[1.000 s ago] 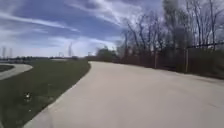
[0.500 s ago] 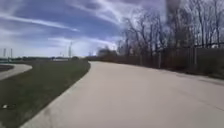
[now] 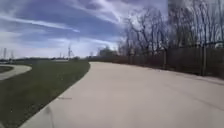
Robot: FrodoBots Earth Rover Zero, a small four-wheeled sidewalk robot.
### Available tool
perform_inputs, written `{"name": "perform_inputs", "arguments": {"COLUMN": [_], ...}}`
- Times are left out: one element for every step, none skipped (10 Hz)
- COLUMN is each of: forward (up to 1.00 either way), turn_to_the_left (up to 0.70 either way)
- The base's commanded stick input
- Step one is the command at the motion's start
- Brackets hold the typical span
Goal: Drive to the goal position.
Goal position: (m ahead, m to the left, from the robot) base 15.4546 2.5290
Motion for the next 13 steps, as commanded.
{"name": "perform_inputs", "arguments": {"forward": [1.0,1.0,1.0,1.0,1.0,1.0,1.0,1.0,1.0,1.0,1.0,1.0,1.0], "turn_to_the_left": [0.03,0.04,0.05,0.03,0.02,0.02,0.01,0.01,0.01,0.01,0.01,0.01,0.01]}}
